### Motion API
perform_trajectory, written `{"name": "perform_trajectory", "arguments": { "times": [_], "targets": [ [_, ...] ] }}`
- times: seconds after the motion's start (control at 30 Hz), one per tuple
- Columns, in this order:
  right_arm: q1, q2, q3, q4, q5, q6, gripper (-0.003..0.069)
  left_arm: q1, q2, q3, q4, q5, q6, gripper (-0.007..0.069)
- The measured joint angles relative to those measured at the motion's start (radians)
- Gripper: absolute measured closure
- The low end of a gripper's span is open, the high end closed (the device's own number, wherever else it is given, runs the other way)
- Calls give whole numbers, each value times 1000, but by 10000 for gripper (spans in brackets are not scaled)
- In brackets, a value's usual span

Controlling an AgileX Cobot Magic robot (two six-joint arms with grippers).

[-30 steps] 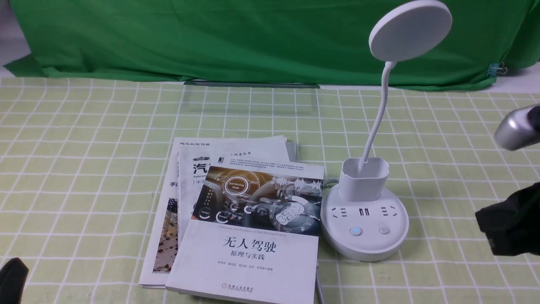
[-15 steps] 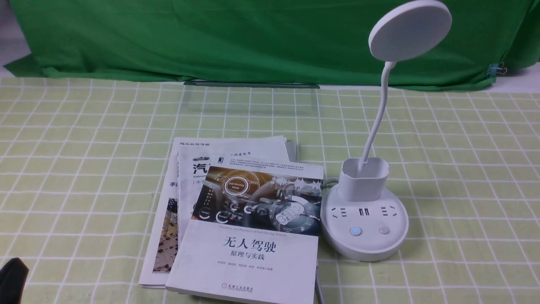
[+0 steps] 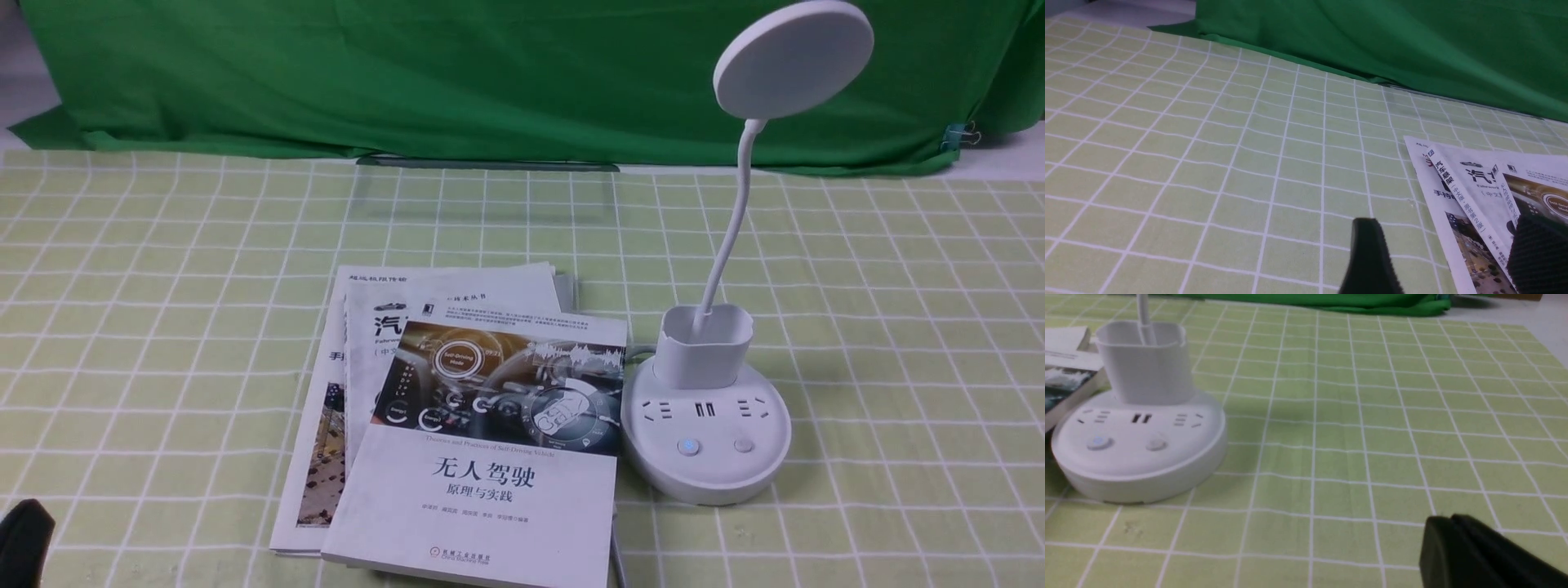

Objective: Turn off the desk lamp on the green coffee tablecloth by hand.

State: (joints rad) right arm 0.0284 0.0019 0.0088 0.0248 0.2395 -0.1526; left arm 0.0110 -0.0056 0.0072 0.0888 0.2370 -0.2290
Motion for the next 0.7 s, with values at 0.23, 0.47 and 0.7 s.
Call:
{"name": "perform_trajectory", "arguments": {
  "times": [0.23,0.47,0.7],
  "targets": [
    [3,0,0,3,0,29,615,0,0,0,0,0,0,214],
    [3,0,0,5,1,41,612,0,0,0,0,0,0,214],
    [3,0,0,5,1,41,601,0,0,0,0,0,0,214]
  ]
}}
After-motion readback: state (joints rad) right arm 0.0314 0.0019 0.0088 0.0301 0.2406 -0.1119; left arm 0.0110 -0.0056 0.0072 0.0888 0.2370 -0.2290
